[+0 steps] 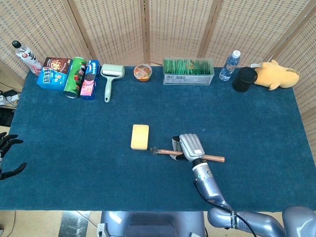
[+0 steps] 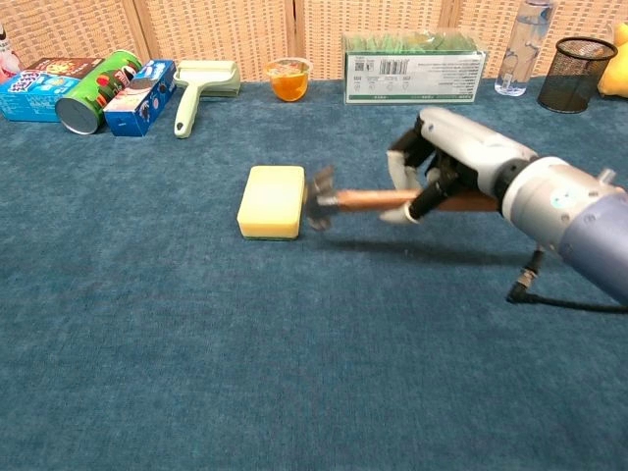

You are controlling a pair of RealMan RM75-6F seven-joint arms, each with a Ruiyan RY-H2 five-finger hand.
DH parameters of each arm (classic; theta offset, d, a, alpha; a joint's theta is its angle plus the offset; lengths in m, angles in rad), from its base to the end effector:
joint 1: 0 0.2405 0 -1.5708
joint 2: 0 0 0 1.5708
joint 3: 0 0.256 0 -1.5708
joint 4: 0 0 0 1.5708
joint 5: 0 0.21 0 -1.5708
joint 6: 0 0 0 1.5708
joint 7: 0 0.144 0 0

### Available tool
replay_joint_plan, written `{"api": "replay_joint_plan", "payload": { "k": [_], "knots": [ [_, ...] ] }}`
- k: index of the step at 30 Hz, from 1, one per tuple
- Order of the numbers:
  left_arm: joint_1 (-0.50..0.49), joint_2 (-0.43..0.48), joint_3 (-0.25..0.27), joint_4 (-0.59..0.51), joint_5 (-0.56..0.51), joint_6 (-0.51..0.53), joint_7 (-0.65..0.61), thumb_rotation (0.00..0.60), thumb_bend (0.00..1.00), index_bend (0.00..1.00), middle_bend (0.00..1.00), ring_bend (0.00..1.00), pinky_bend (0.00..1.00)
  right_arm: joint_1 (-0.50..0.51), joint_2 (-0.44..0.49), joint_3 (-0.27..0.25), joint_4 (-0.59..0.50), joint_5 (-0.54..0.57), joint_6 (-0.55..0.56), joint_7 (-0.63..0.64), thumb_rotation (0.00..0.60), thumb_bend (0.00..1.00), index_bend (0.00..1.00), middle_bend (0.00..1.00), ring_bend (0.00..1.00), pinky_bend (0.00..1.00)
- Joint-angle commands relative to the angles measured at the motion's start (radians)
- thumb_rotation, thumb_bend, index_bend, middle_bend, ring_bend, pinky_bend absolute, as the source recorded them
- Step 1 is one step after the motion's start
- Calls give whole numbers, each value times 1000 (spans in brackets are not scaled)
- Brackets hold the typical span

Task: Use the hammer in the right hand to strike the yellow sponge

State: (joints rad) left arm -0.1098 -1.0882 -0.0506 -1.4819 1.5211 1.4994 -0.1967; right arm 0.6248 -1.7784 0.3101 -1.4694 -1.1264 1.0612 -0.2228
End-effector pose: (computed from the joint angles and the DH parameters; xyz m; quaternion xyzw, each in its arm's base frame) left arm -0.3294 0.1916 0.1846 -0.5906 -0.3813 -0.4168 0.5762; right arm -0.1186 -0.3216 -0.0500 0.6186 -0.5017 0.4759 0.3731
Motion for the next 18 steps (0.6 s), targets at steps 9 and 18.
{"api": "replay_joint_plan", "payload": {
  "k": [9, 18],
  "knots": [
    [9, 3, 3, 3, -2, 7, -8, 600, 236, 279, 210, 106, 144, 48, -4, 146, -129, 195, -110, 219, 600, 247, 895, 1000, 1000, 1000],
    [21, 4, 6, 14, -18, 7, -18, 600, 235, 279, 210, 106, 144, 92, -65, 158, -56, 212, -115, 276, 600, 247, 897, 1000, 1000, 1000]
  ]
}}
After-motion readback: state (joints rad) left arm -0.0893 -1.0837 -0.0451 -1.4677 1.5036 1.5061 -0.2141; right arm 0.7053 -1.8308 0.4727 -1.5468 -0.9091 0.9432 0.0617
